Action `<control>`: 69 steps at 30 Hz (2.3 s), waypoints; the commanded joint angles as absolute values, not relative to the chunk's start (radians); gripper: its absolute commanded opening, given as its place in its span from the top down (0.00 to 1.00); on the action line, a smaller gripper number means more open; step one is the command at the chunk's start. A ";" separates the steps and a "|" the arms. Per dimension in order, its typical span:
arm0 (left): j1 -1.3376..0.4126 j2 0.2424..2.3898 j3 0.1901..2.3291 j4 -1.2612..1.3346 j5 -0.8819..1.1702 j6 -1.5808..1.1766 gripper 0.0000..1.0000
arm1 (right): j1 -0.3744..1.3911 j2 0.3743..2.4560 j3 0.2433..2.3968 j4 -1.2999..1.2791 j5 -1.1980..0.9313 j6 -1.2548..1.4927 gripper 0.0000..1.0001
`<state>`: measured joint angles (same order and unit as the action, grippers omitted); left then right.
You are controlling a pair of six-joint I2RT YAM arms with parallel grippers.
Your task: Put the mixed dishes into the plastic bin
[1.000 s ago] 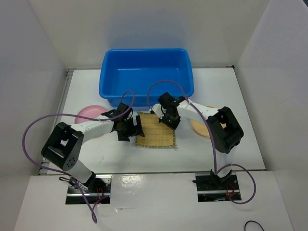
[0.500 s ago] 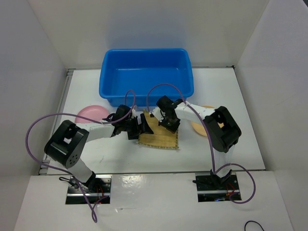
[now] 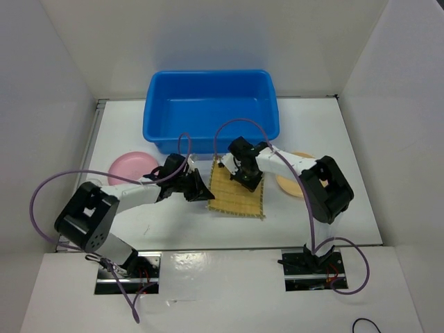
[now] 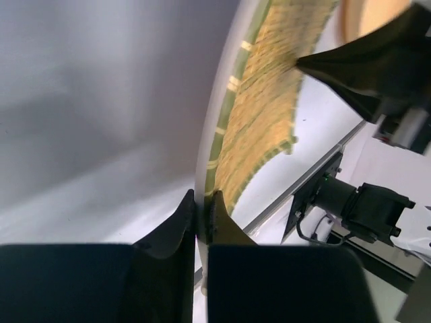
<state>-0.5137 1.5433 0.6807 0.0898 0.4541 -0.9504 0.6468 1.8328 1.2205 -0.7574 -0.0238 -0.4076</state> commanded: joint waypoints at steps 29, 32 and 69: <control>-0.457 0.996 0.856 -0.295 0.439 -1.003 1.00 | 0.321 1.473 1.256 -0.759 -0.103 -0.322 1.00; -0.410 1.020 0.960 -0.316 0.477 -1.012 1.00 | 0.278 1.451 1.256 -0.747 -0.092 -0.304 1.00; -0.146 2.134 1.841 0.021 0.710 -1.251 1.00 | 0.129 1.289 1.066 -0.588 0.479 -0.092 1.00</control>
<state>-0.1356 2.1262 1.7985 -0.1337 0.6983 -1.2087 0.1345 1.3186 1.0775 -0.6140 0.4603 -0.1017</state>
